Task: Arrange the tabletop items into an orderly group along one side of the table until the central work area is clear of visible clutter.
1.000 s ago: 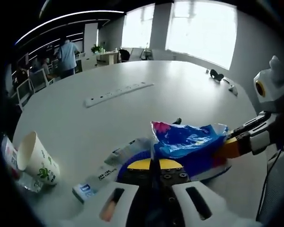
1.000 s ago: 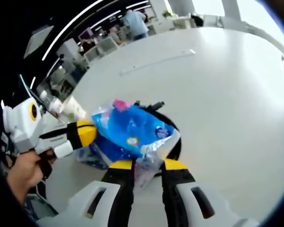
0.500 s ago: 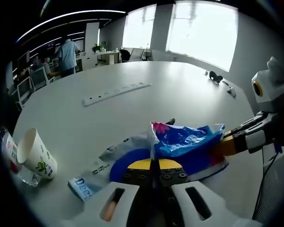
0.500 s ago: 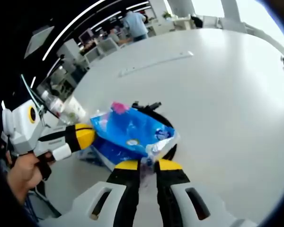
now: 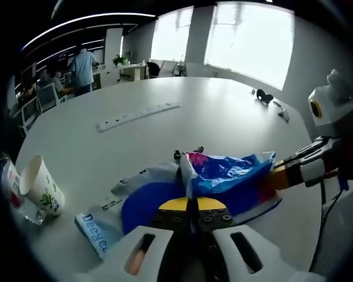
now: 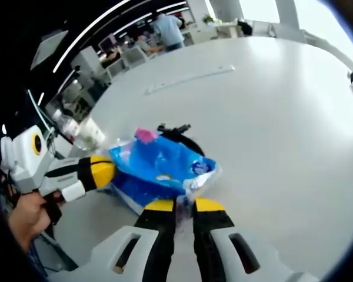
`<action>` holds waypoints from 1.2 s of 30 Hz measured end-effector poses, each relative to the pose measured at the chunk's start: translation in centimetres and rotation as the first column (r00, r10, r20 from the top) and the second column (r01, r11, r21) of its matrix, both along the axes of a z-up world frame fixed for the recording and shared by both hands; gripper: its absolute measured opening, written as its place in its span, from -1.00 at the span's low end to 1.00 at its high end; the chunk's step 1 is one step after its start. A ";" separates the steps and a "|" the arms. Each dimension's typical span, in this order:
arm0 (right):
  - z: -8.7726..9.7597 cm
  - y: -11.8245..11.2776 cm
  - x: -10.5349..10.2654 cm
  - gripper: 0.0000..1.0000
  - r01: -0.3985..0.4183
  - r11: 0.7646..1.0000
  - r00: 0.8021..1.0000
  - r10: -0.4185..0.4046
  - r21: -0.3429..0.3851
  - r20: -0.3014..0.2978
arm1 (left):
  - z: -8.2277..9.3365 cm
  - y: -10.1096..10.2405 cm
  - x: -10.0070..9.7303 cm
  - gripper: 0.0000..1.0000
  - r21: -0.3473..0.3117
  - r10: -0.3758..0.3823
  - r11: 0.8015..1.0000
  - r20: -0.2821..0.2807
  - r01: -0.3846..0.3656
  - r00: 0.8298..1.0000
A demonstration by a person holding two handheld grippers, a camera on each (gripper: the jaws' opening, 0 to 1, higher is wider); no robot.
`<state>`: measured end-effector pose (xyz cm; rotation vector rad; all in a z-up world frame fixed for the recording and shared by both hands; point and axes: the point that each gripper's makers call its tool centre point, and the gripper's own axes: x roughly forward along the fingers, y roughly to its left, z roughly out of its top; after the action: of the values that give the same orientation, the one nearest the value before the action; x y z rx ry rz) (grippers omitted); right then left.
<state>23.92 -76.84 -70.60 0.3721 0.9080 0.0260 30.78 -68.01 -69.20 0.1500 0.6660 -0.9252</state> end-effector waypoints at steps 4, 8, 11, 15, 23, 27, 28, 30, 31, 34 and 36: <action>0.0 -0.5 -0.8 -0.88 -0.006 1.000 1.000 0.006 -0.006 -0.007 | 0.2 -0.4 -1.0 -0.99 -0.002 -0.001 1.000 -0.001 0.001 1.000; 0.1 -1.1 -1.7 -0.89 -0.014 1.000 1.000 0.014 -0.009 -0.009 | 0.3 -0.8 -2.0 -0.99 -0.001 -0.011 1.000 -0.001 0.011 1.000; 0.1 -1.4 -2.2 -0.89 -0.019 1.000 1.000 0.019 -0.013 -0.012 | 0.3 -1.1 -2.7 -0.99 0.002 -0.018 1.000 -0.001 0.018 1.000; 0.1 -1.7 -2.8 -0.90 -0.021 1.000 1.000 0.021 -0.018 -0.013 | 0.4 -1.5 -3.4 -0.99 0.005 -0.022 1.000 0.002 0.022 1.000; 0.4 -2.3 -3.8 -0.90 -0.017 1.000 1.000 0.017 -0.018 -0.012 | 0.9 -2.1 -4.4 -1.00 0.002 -0.016 1.000 0.003 0.016 1.000; 0.4 -2.4 -4.1 -0.90 -0.028 0.999 1.000 0.027 -0.028 -0.010 | 0.9 -2.1 -4.8 -1.00 0.007 -0.007 1.000 0.002 0.007 1.000; 0.4 -2.4 -4.2 -0.90 -0.030 0.999 0.999 0.030 -0.029 -0.012 | 0.9 -2.1 -5.0 -1.00 0.004 -0.001 1.000 0.001 0.001 1.000; 0.5 -2.5 -4.3 -0.90 -0.033 0.999 0.999 0.033 -0.033 -0.012 | 0.9 -2.2 -5.3 -1.00 0.004 0.003 1.000 -0.002 -0.003 1.000; 0.5 -2.7 -4.4 -0.90 -0.033 0.999 0.999 0.033 -0.037 -0.012 | 0.9 -2.2 -5.3 -1.00 0.003 0.004 1.000 -0.002 -0.004 1.000; 0.5 -3.0 -4.7 -0.90 -0.036 0.998 0.999 0.035 -0.042 -0.013 | 1.0 -2.5 -5.7 -1.00 0.003 0.005 1.000 -0.001 -0.005 1.000; 0.5 -3.2 -4.9 -0.90 -0.035 0.998 0.999 0.034 -0.042 -0.017 | 0.9 -2.6 -5.8 -1.00 0.002 0.007 1.000 -0.004 -0.007 1.000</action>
<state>18.97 -80.01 -70.07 0.3174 0.9294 0.0353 25.00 -70.64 -68.29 0.1479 0.6709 -0.9182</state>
